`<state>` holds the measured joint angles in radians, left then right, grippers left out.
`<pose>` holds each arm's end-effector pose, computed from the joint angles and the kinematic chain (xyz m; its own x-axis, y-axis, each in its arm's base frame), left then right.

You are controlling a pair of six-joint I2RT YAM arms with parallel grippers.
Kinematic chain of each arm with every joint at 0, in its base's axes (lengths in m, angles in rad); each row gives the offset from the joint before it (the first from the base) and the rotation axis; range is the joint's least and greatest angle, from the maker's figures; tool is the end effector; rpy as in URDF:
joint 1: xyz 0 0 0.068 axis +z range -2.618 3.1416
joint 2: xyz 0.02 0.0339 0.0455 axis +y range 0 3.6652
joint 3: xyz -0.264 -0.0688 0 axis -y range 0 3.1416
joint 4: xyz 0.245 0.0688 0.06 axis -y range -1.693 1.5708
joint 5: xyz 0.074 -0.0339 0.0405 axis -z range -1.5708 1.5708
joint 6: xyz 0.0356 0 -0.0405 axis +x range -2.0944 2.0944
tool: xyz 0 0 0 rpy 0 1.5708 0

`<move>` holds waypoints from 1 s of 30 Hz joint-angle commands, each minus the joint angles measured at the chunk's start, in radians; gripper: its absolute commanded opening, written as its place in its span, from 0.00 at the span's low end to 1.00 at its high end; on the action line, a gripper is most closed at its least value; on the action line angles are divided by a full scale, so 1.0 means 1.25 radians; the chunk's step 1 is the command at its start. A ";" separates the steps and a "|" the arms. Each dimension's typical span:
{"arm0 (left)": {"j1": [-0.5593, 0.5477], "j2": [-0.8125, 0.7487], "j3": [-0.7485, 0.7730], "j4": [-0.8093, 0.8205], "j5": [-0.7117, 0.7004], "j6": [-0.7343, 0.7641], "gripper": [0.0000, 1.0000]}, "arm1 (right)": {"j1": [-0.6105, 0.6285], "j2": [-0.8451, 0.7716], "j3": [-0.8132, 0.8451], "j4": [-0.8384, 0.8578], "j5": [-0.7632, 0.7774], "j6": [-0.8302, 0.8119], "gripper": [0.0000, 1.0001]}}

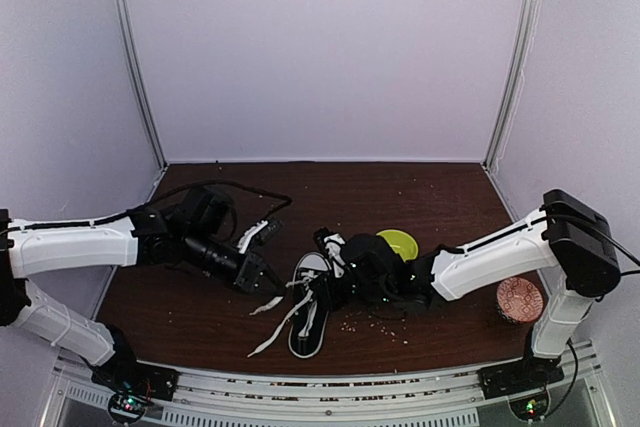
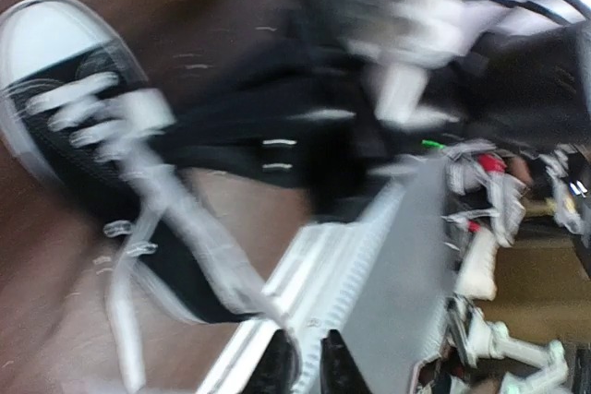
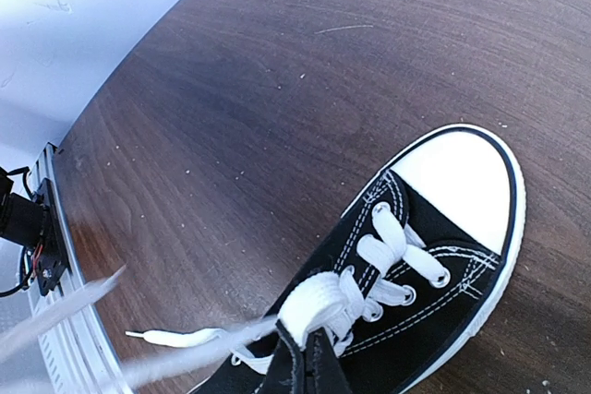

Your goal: Tie the shoes

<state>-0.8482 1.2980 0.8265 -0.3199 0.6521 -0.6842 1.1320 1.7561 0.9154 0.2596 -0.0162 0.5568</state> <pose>0.1599 -0.2140 0.2371 -0.9197 0.2835 -0.2718 0.3832 0.4966 -0.7788 0.1560 0.3337 0.1703 -0.6794 -0.2039 -0.7049 -0.6501 0.6128 0.4493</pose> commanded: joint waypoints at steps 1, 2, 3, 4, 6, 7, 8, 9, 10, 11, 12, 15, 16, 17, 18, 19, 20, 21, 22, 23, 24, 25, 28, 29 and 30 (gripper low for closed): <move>-0.083 0.009 0.015 0.236 0.137 -0.254 0.24 | -0.007 0.014 0.032 0.010 -0.006 -0.001 0.00; -0.102 0.022 0.017 0.277 0.144 -0.285 0.30 | -0.008 0.013 0.032 0.011 -0.006 -0.001 0.00; -0.125 0.033 0.015 0.340 0.149 -0.320 0.31 | -0.009 0.014 0.032 0.012 -0.005 -0.002 0.00; -0.139 0.044 0.009 0.392 0.152 -0.348 0.31 | -0.009 0.013 0.030 0.013 -0.005 -0.002 0.00; -0.151 0.057 0.003 0.420 0.155 -0.367 0.34 | -0.010 0.011 0.027 0.016 -0.005 0.001 0.00; -0.151 0.059 0.002 0.397 0.147 -0.353 0.37 | -0.010 0.011 0.024 0.019 -0.005 0.002 0.00; -0.151 0.056 0.001 0.362 0.131 -0.326 0.39 | -0.011 0.010 0.020 0.023 -0.008 0.003 0.00; -0.149 0.047 0.008 0.309 0.098 -0.288 0.40 | -0.012 0.009 0.017 0.028 -0.011 0.004 0.00; -0.145 0.036 0.019 0.249 0.061 -0.233 0.40 | -0.012 0.008 0.016 0.028 -0.012 0.004 0.00; -0.142 0.022 0.029 0.169 -0.003 -0.172 0.42 | -0.012 0.007 0.015 0.029 -0.012 0.004 0.00; -0.142 0.006 0.043 0.074 -0.091 -0.112 0.46 | -0.013 0.006 0.013 0.031 -0.012 0.004 0.00; -0.144 -0.016 0.052 -0.096 -0.254 0.002 0.49 | -0.013 0.001 0.007 0.038 -0.012 0.006 0.00; -0.151 -0.019 0.040 -0.104 -0.264 0.007 0.51 | -0.013 0.000 0.005 0.040 -0.012 0.007 0.00; -0.162 -0.020 0.024 -0.093 -0.261 0.003 0.53 | -0.013 -0.001 0.003 0.040 -0.010 0.007 0.00; -0.178 -0.019 0.004 -0.075 -0.252 -0.007 0.56 | -0.014 0.000 0.002 0.040 -0.008 0.006 0.00; -0.206 -0.015 -0.012 -0.052 -0.246 -0.019 0.58 | -0.014 0.000 0.003 0.040 -0.005 0.007 0.00; -0.229 -0.008 -0.026 -0.036 -0.245 -0.032 0.59 | -0.015 0.000 0.002 0.040 -0.004 0.006 0.00; -0.248 -0.001 -0.037 -0.028 -0.249 -0.046 0.59 | -0.016 0.000 0.001 0.041 -0.003 0.007 0.00; -0.267 0.010 -0.047 -0.026 -0.259 -0.062 0.59 | -0.016 -0.001 0.001 0.041 -0.002 0.008 0.00; -0.282 0.019 -0.056 -0.024 -0.272 -0.080 0.59 | -0.016 -0.002 -0.001 0.043 -0.002 0.009 0.00; -0.297 0.027 -0.063 -0.013 -0.277 -0.094 0.59 | -0.015 -0.004 -0.003 0.045 -0.001 0.010 0.00; -0.310 0.035 -0.073 0.002 -0.276 -0.110 0.59 | -0.016 -0.006 -0.005 0.046 -0.001 0.011 0.00; -0.338 0.068 -0.089 0.039 -0.287 -0.153 0.60 | -0.017 -0.007 -0.010 0.051 0.001 0.011 0.00; -0.345 0.076 -0.091 0.047 -0.296 -0.160 0.60 | -0.017 -0.008 -0.013 0.055 0.001 0.011 0.00; -0.350 0.084 -0.092 0.056 -0.299 -0.166 0.61 | -0.016 -0.008 -0.015 0.058 0.000 0.011 0.00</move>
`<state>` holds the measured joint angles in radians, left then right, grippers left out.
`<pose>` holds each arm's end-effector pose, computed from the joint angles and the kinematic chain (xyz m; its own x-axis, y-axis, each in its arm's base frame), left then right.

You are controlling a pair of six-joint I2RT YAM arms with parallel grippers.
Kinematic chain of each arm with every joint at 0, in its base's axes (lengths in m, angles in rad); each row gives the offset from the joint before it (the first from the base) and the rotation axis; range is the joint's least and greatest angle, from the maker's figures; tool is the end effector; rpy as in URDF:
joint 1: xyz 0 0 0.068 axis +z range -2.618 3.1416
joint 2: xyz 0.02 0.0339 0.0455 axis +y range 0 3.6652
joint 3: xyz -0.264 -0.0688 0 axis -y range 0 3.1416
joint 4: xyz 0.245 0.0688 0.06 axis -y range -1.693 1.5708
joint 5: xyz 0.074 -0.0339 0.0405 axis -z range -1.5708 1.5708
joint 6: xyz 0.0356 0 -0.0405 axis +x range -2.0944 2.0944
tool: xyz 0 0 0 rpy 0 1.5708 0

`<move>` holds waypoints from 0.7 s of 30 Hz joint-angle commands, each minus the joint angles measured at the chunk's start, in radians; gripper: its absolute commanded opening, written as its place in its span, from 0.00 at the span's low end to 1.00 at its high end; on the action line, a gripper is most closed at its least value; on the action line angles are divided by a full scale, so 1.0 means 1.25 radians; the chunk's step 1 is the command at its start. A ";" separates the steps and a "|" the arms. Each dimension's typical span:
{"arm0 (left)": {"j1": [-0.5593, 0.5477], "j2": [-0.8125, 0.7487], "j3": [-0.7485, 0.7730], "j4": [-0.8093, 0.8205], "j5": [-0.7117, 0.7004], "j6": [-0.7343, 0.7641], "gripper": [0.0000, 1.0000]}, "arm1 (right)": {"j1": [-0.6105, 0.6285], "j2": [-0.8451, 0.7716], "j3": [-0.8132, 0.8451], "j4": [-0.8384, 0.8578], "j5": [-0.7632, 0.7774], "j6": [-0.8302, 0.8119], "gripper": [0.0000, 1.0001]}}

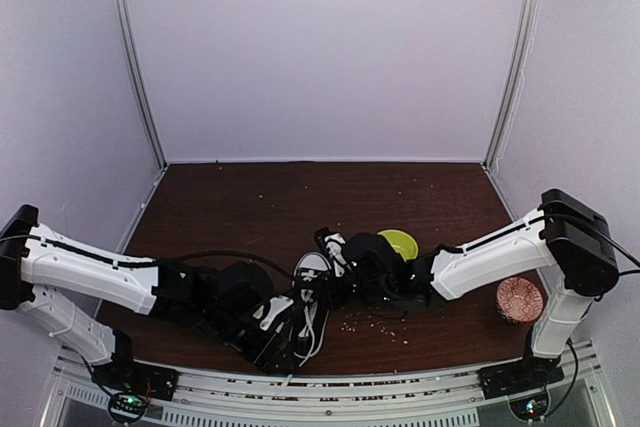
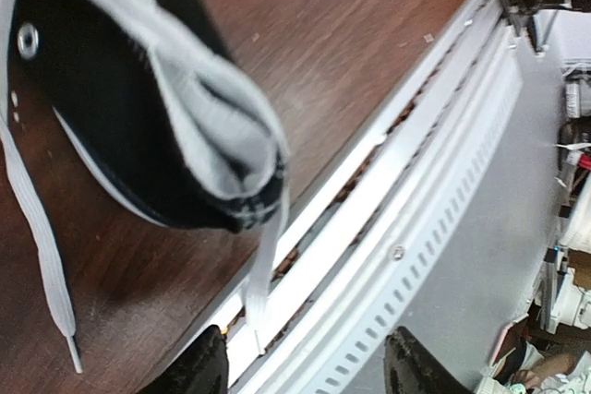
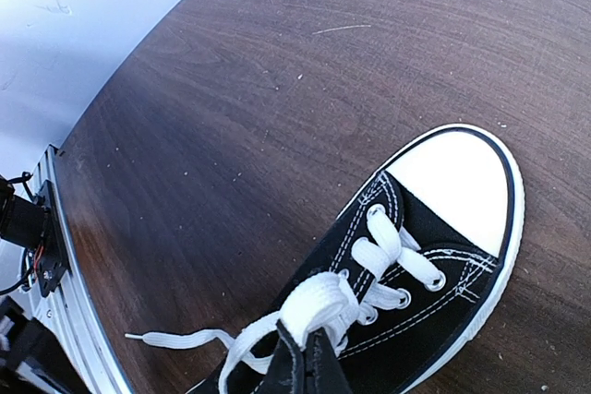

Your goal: Tie the shoes

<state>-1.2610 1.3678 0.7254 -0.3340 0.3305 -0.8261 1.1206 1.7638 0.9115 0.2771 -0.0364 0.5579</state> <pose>0.0680 -0.2504 0.1841 -0.8743 0.4500 -0.1819 0.4624 0.6583 -0.5940 0.1594 0.3328 0.1680 -0.6842 -0.1999 -0.7014 -0.6493 0.6049 0.4610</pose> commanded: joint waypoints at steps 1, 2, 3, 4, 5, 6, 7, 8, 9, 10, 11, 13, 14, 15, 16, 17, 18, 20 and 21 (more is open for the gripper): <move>-0.022 0.036 -0.012 0.078 -0.047 -0.054 0.61 | -0.008 -0.014 -0.013 0.047 0.016 0.011 0.00; -0.024 0.042 -0.012 0.085 -0.058 -0.054 0.61 | -0.006 -0.014 -0.014 0.051 0.015 0.011 0.00; -0.025 0.049 -0.013 0.091 -0.065 -0.053 0.61 | -0.008 -0.014 -0.014 0.052 0.015 0.011 0.00; -0.026 0.057 -0.015 0.100 -0.068 -0.053 0.59 | -0.008 -0.012 -0.014 0.054 0.013 0.011 0.00; -0.025 0.066 -0.017 0.113 -0.069 -0.054 0.57 | -0.008 -0.012 -0.014 0.056 0.012 0.012 0.00; -0.027 0.077 -0.019 0.127 -0.068 -0.055 0.54 | -0.008 -0.011 -0.015 0.058 0.012 0.012 0.00; -0.029 0.086 -0.018 0.140 -0.065 -0.057 0.52 | -0.008 -0.010 -0.015 0.060 0.011 0.013 0.00; -0.032 0.096 -0.015 0.149 -0.067 -0.056 0.50 | -0.008 -0.010 -0.015 0.062 0.010 0.013 0.00; -0.035 0.104 -0.012 0.152 -0.069 -0.054 0.48 | -0.007 -0.009 -0.015 0.063 0.010 0.013 0.00; -0.037 0.111 -0.009 0.155 -0.073 -0.051 0.46 | -0.008 -0.008 -0.017 0.065 0.011 0.012 0.00; -0.038 0.116 -0.009 0.157 -0.076 -0.051 0.45 | -0.008 -0.008 -0.017 0.066 0.010 0.013 0.00; -0.038 0.128 -0.014 0.168 -0.074 -0.053 0.43 | -0.007 -0.009 -0.019 0.071 0.011 0.014 0.00; -0.039 0.133 -0.017 0.174 -0.072 -0.055 0.42 | -0.007 -0.008 -0.019 0.074 0.011 0.014 0.00; -0.039 0.139 -0.020 0.181 -0.070 -0.058 0.42 | -0.008 -0.007 -0.020 0.076 0.012 0.014 0.00; -0.040 0.146 -0.021 0.185 -0.068 -0.062 0.41 | -0.008 -0.006 -0.020 0.078 0.012 0.015 0.00; -0.042 0.152 -0.024 0.190 -0.068 -0.065 0.38 | -0.008 -0.005 -0.021 0.081 0.012 0.015 0.00; -0.043 0.155 -0.025 0.194 -0.068 -0.068 0.34 | -0.008 -0.004 -0.021 0.083 0.012 0.016 0.00; -0.045 0.158 -0.024 0.195 -0.069 -0.072 0.21 | -0.008 0.000 -0.021 0.087 0.011 0.017 0.00; -0.047 0.157 -0.020 0.191 -0.072 -0.072 0.16 | -0.008 0.001 -0.019 0.087 0.010 0.018 0.00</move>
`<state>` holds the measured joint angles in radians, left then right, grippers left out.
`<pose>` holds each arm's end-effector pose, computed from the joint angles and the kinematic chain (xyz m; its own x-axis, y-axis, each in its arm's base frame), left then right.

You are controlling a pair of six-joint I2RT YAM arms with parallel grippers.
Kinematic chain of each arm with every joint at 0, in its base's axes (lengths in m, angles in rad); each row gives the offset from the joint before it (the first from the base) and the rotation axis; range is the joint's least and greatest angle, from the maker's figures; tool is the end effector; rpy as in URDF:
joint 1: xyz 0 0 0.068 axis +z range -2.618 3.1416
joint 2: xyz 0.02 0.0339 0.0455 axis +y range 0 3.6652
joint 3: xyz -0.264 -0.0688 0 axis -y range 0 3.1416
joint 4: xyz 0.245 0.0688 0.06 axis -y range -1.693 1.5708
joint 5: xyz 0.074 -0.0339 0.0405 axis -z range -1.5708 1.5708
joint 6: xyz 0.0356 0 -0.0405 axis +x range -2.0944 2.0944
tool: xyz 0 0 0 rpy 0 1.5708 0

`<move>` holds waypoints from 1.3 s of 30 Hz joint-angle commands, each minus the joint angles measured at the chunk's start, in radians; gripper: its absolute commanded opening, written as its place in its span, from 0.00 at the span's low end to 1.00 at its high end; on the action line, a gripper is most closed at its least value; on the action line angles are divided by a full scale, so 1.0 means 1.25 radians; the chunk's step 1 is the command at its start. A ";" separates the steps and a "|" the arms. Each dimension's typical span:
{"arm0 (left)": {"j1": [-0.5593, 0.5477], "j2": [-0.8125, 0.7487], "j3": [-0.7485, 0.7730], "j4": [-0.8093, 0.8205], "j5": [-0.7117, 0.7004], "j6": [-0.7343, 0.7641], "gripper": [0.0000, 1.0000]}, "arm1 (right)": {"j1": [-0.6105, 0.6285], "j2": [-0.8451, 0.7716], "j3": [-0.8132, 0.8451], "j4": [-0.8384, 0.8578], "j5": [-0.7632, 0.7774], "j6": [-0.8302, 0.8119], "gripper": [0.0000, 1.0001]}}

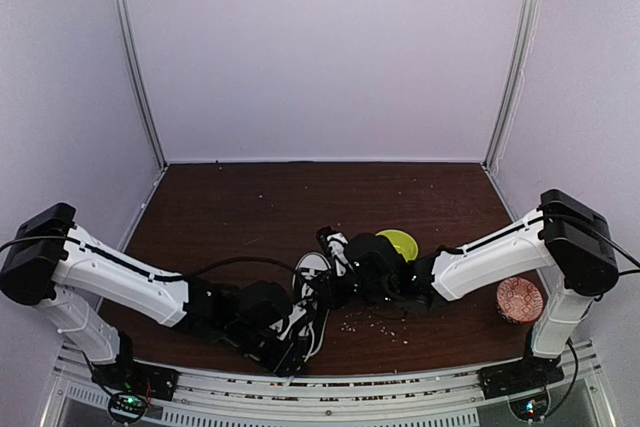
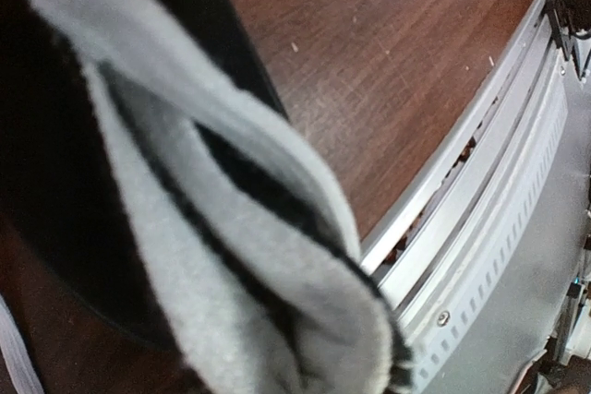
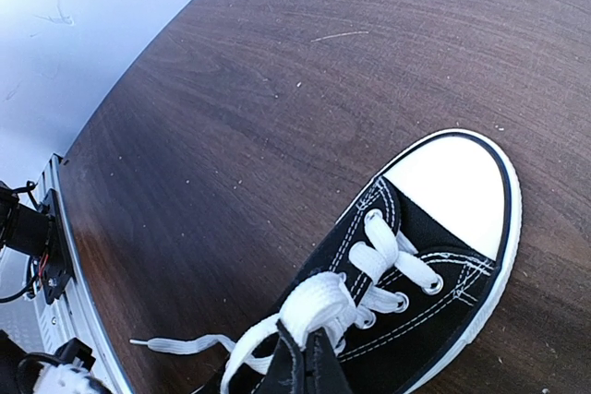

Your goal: Tie the shoes

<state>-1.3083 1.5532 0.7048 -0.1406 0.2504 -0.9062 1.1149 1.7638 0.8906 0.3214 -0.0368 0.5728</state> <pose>0.0647 -0.2746 0.1427 -0.8980 0.4032 -0.1759 0.4282 0.7091 -0.5602 0.1605 0.3304 0.1659 -0.6877 -0.1723 -0.7052 -0.6405 0.6012 0.4778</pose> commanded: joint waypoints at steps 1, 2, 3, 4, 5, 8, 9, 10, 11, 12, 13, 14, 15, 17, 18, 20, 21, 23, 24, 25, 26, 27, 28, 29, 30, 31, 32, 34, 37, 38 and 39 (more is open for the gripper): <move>-0.011 0.007 0.000 0.027 -0.012 -0.008 0.11 | -0.003 0.001 -0.001 0.053 0.010 0.006 0.00; -0.013 0.005 0.004 0.018 -0.017 -0.008 0.05 | -0.003 0.001 -0.001 0.052 0.009 0.006 0.00; -0.015 0.003 0.006 0.012 -0.022 -0.009 0.00 | -0.003 0.001 -0.001 0.052 0.009 0.006 0.00; -0.016 -0.001 0.007 0.011 -0.025 -0.010 0.00 | -0.003 0.001 0.000 0.052 0.010 0.006 0.00; -0.017 -0.006 0.009 0.012 -0.029 -0.010 0.00 | -0.004 0.001 0.001 0.051 0.011 0.005 0.00; -0.022 -0.038 0.018 0.026 -0.037 -0.003 0.00 | -0.005 0.003 0.004 0.051 0.010 0.004 0.00; -0.025 -0.049 0.027 0.029 -0.040 0.007 0.00 | -0.004 0.001 0.005 0.050 0.009 0.004 0.00; -0.029 -0.060 0.045 0.026 -0.043 0.020 0.00 | -0.005 0.000 0.005 0.049 0.009 0.004 0.00; -0.030 -0.069 0.061 0.027 -0.043 0.036 0.00 | -0.005 0.000 0.005 0.049 0.009 0.004 0.00; -0.031 -0.076 0.077 0.031 -0.040 0.055 0.00 | -0.006 -0.001 0.006 0.048 0.009 0.002 0.00; -0.031 -0.079 0.096 0.037 -0.036 0.067 0.00 | -0.006 -0.001 0.006 0.048 0.009 0.002 0.00; -0.031 -0.080 0.113 0.045 -0.032 0.077 0.00 | -0.005 -0.001 0.007 0.048 0.009 0.002 0.00; -0.031 -0.079 0.129 0.051 -0.029 0.085 0.00 | -0.005 -0.001 0.006 0.047 0.009 0.002 0.00; -0.031 -0.064 0.160 0.052 -0.025 0.097 0.00 | -0.007 -0.002 0.006 0.047 0.009 0.002 0.00; -0.031 -0.049 0.178 0.046 -0.023 0.104 0.00 | -0.007 -0.004 0.005 0.047 0.010 0.002 0.00; -0.031 -0.019 0.203 0.042 -0.006 0.115 0.00 | -0.007 -0.004 0.005 0.047 0.010 0.003 0.00; -0.031 -0.009 0.209 0.040 -0.001 0.116 0.11 | -0.008 -0.004 0.003 0.047 0.010 0.002 0.00; -0.031 -0.023 0.202 0.030 -0.021 0.117 0.35 | -0.008 -0.006 0.003 0.047 0.010 0.002 0.00; -0.030 -0.043 0.195 0.016 -0.042 0.121 0.43 | -0.008 -0.008 0.002 0.047 0.010 0.002 0.00; -0.028 -0.064 0.188 -0.008 -0.074 0.125 0.49 | -0.009 -0.010 0.000 0.050 0.009 0.002 0.00; -0.021 -0.088 0.183 -0.034 -0.100 0.133 0.53 | -0.009 -0.012 -0.001 0.052 0.008 0.001 0.00; -0.007 -0.110 0.177 -0.062 -0.116 0.140 0.57 | -0.009 -0.013 -0.003 0.054 0.007 0.000 0.00; 0.008 -0.132 0.167 -0.082 -0.128 0.144 0.60 | -0.009 -0.016 -0.003 0.056 0.005 -0.003 0.00; 0.025 -0.156 0.155 -0.093 -0.134 0.151 0.64 | -0.010 -0.016 -0.005 0.057 0.004 -0.006 0.00; 0.045 -0.177 0.141 -0.099 -0.132 0.157 0.67 | -0.010 -0.018 -0.005 0.058 0.003 -0.009 0.00; 0.071 -0.198 0.129 -0.104 -0.128 0.166 0.69 | -0.010 -0.020 -0.006 0.058 0.000 -0.012 0.00; 0.091 -0.215 0.122 -0.113 -0.129 0.176 0.70 | -0.009 -0.020 -0.008 0.061 -0.004 -0.018 0.00; 0.134 -0.245 0.121 -0.140 -0.148 0.202 0.71 | -0.009 -0.023 -0.018 0.079 -0.017 -0.029 0.00; 0.216 -0.268 0.120 -0.130 -0.161 0.205 0.71 | -0.009 -0.028 -0.037 0.134 -0.042 -0.049 0.00; 0.244 -0.264 0.120 -0.107 -0.145 0.201 0.70 | -0.009 -0.028 -0.044 0.149 -0.054 -0.056 0.00; 0.267 -0.254 0.121 -0.072 -0.126 0.196 0.69 | -0.009 -0.031 -0.051 0.169 -0.064 -0.063 0.00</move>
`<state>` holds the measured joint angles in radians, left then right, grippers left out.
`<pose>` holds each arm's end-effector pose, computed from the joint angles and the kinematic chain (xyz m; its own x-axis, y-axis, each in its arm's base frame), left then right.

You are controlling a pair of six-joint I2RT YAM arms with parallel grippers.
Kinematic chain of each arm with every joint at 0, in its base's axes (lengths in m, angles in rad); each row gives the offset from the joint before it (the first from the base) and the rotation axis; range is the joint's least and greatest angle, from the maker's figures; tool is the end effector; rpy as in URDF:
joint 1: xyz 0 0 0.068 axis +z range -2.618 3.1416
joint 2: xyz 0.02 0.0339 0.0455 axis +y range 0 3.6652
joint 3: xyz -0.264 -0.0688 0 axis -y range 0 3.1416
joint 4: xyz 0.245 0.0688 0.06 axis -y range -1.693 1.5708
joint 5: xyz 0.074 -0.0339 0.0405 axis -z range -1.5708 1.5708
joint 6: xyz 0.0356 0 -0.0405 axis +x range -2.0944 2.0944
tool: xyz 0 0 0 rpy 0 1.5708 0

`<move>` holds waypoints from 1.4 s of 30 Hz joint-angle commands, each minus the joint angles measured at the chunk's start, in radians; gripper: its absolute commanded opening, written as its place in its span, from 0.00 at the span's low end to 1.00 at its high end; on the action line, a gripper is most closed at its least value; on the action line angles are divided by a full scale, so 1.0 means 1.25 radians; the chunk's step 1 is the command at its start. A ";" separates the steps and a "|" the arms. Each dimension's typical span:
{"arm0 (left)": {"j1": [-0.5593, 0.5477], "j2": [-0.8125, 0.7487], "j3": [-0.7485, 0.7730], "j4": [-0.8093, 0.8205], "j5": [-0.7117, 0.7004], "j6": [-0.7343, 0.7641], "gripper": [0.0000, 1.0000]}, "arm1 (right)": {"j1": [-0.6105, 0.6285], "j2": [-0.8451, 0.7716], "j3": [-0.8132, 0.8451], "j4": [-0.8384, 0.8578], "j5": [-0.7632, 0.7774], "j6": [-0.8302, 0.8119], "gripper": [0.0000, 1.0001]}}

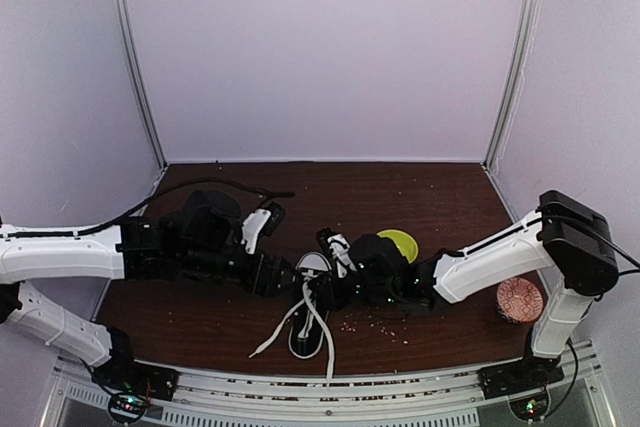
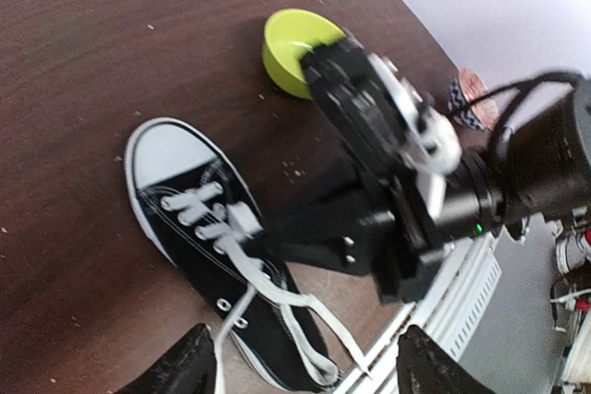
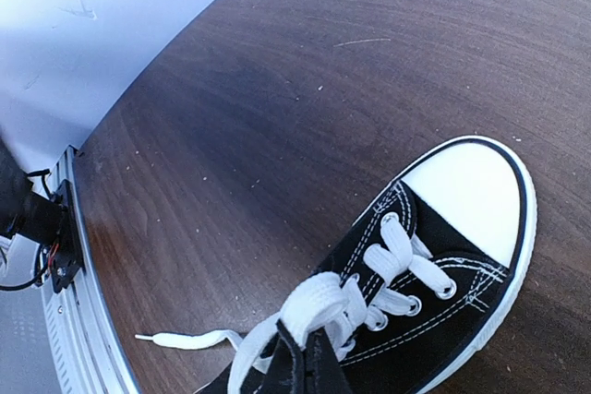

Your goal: Tie the shoes

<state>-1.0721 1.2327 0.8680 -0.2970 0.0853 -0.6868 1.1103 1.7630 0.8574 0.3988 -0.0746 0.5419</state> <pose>0.1260 -0.2378 0.2640 -0.8025 0.1526 -0.5769 0.5151 0.6650 -0.5407 0.1596 0.3278 0.1638 -0.6605 -0.1741 -0.7304 -0.6789 0.5539 0.4819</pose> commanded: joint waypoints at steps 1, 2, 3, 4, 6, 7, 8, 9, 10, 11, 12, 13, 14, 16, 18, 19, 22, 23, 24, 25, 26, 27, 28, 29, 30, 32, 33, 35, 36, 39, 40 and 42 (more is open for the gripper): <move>0.094 0.015 -0.004 0.074 0.015 0.018 0.68 | -0.005 -0.034 -0.031 0.126 -0.041 -0.043 0.00; 0.103 0.032 0.004 0.089 0.018 0.017 0.68 | -0.003 -0.038 -0.039 0.140 -0.044 -0.047 0.00; 0.110 0.051 0.013 0.102 0.022 0.014 0.68 | -0.001 -0.041 -0.045 0.152 -0.047 -0.052 0.00; 0.116 0.071 0.025 0.112 0.032 0.011 0.68 | 0.001 -0.044 -0.048 0.156 -0.049 -0.056 0.00; 0.123 0.113 0.039 0.148 0.052 0.002 0.67 | 0.007 -0.047 -0.049 0.159 -0.050 -0.066 0.00; 0.125 0.128 0.042 0.167 0.063 -0.007 0.67 | 0.011 -0.047 -0.049 0.159 -0.049 -0.071 0.00; 0.126 0.142 0.046 0.188 0.077 -0.013 0.66 | 0.014 -0.046 -0.050 0.161 -0.046 -0.073 0.00; 0.126 0.155 0.050 0.198 0.089 -0.020 0.65 | 0.017 -0.046 -0.049 0.161 -0.044 -0.075 0.00; 0.126 0.167 0.053 0.204 0.097 -0.024 0.65 | 0.018 -0.045 -0.049 0.161 -0.043 -0.075 0.00; 0.126 0.176 0.055 0.211 0.102 -0.028 0.65 | 0.020 -0.044 -0.049 0.161 -0.041 -0.075 0.00; 0.126 0.184 0.054 0.218 0.110 -0.033 0.65 | 0.020 -0.045 -0.049 0.162 -0.040 -0.076 0.00; 0.126 0.193 0.054 0.226 0.119 -0.038 0.64 | 0.020 -0.045 -0.050 0.162 -0.039 -0.076 0.00; 0.126 0.200 0.052 0.233 0.127 -0.042 0.64 | 0.021 -0.043 -0.050 0.163 -0.039 -0.077 0.00; 0.126 0.217 0.052 0.239 0.137 -0.051 0.61 | 0.021 -0.041 -0.049 0.165 -0.039 -0.076 0.00; 0.126 0.234 0.050 0.245 0.140 -0.056 0.56 | 0.021 -0.039 -0.046 0.165 -0.039 -0.076 0.00; 0.126 0.241 0.050 0.249 0.143 -0.059 0.53 | 0.021 -0.038 -0.045 0.166 -0.039 -0.076 0.00; 0.126 0.255 0.049 0.265 0.161 -0.070 0.47 | 0.021 -0.036 -0.044 0.164 -0.038 -0.075 0.00; 0.126 0.257 0.047 0.272 0.166 -0.073 0.46 | 0.022 -0.036 -0.044 0.164 -0.037 -0.075 0.00; 0.126 0.258 0.043 0.277 0.169 -0.076 0.44 | 0.021 -0.036 -0.045 0.163 -0.035 -0.074 0.00; 0.126 0.258 0.039 0.283 0.170 -0.078 0.43 | 0.021 -0.035 -0.045 0.163 -0.033 -0.074 0.00; 0.126 0.258 0.036 0.285 0.170 -0.080 0.42 | 0.021 -0.035 -0.045 0.163 -0.032 -0.074 0.00; 0.126 0.258 0.032 0.286 0.170 -0.080 0.40 | 0.021 -0.034 -0.044 0.163 -0.031 -0.074 0.00; 0.126 0.259 0.029 0.288 0.173 -0.083 0.39 | 0.021 -0.033 -0.043 0.163 -0.031 -0.073 0.00; 0.126 0.260 0.027 0.292 0.177 -0.086 0.37 | 0.021 -0.032 -0.042 0.163 -0.030 -0.072 0.00; 0.126 0.262 0.024 0.294 0.182 -0.089 0.33 | 0.021 -0.031 -0.042 0.163 -0.028 -0.071 0.00; 0.126 0.262 0.019 0.288 0.185 -0.097 0.29 | 0.021 -0.032 -0.043 0.163 -0.022 -0.069 0.00; 0.126 0.262 0.016 0.284 0.185 -0.103 0.27 | 0.021 -0.033 -0.045 0.163 -0.020 -0.069 0.00; 0.126 0.255 0.009 0.275 0.180 -0.109 0.25 | 0.021 -0.035 -0.047 0.163 -0.017 -0.069 0.00; 0.126 0.251 0.007 0.267 0.174 -0.111 0.25 | 0.021 -0.034 -0.048 0.163 -0.017 -0.068 0.00; 0.126 0.243 0.005 0.247 0.160 -0.104 0.32 | 0.021 -0.032 -0.047 0.169 -0.021 -0.067 0.00; 0.126 0.244 0.005 0.245 0.158 -0.105 0.33 | 0.021 -0.032 -0.047 0.170 -0.021 -0.066 0.00; 0.126 0.247 0.006 0.246 0.159 -0.104 0.33 | 0.021 -0.030 -0.047 0.171 -0.023 -0.065 0.00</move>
<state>-0.9207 1.5558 0.8845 -0.0040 0.2916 -0.8162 1.1282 1.7512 0.7975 0.5358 -0.1154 0.4553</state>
